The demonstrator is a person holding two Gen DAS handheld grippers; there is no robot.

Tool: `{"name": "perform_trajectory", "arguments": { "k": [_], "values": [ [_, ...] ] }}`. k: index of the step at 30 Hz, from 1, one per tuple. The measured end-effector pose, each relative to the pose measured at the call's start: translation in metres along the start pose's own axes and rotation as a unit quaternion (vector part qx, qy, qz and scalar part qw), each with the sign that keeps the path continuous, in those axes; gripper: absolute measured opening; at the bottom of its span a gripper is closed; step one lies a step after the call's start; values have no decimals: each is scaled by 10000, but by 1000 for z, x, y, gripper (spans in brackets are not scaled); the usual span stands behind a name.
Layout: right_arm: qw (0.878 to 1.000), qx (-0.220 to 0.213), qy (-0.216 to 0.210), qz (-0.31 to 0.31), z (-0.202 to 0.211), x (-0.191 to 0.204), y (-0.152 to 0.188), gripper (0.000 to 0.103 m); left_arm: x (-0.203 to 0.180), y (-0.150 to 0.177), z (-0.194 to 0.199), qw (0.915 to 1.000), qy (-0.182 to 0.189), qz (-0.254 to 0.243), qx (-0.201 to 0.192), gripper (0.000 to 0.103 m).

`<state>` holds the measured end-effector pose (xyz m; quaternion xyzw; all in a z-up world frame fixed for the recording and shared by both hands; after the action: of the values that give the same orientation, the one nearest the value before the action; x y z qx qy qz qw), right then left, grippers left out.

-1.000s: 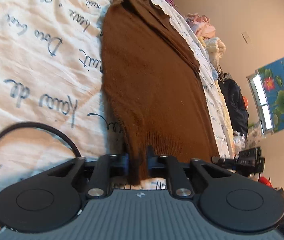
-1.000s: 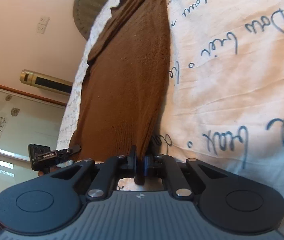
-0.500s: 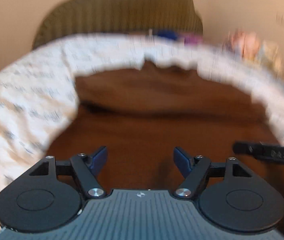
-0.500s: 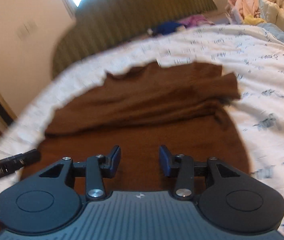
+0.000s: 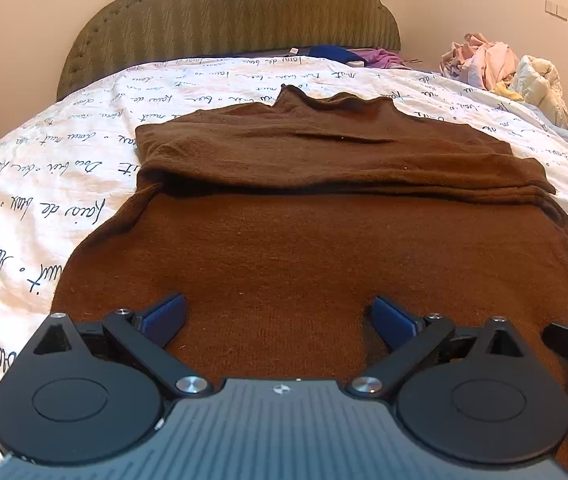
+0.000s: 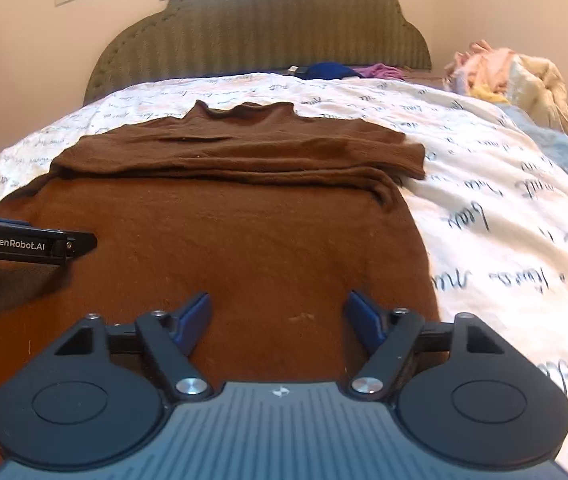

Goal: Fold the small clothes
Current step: 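Open both grippers and withdraw them from the folded sweater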

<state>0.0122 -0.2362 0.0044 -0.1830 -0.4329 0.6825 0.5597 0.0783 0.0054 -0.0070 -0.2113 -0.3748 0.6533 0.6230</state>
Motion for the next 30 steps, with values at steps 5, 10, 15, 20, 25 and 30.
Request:
{"name": "perform_trajectory", "arguments": {
  "k": [5,10,15,20,25,30],
  "values": [
    [9999,78,79,70,-7,5,-5,82,0,2,11,9994,-285,-178,86,98],
    [10000,28,-42,-62,-13,8,-8,82,19,30,51,9995,105,-259,161,101],
    [10000,44,-42,-38,-18,17,-10,83,31,49,50,9996,232,-163,36,103],
    [9996,172,-43,-236,-1,31,-10,84,27,47,47,9996,182,-203,7,103],
    [9995,127,-138,244,23,45,25,88,26,48,47,9996,184,-228,-2,103],
    [9994,157,-174,263,28,45,29,91,25,50,48,9996,187,-195,-13,103]
  ]
}}
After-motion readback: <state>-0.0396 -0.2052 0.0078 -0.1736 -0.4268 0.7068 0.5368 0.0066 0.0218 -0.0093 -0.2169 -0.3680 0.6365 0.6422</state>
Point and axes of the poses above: each gripper's, at about its wrist camera, not at the fingertips, and z roughly against the way its jaws point, x to its left, y to its underside, the point moved 1 cm from there along -z, roughly the way its jaws point, and after that the axes turned 14 degrees about -y, right-handed, at the moved point
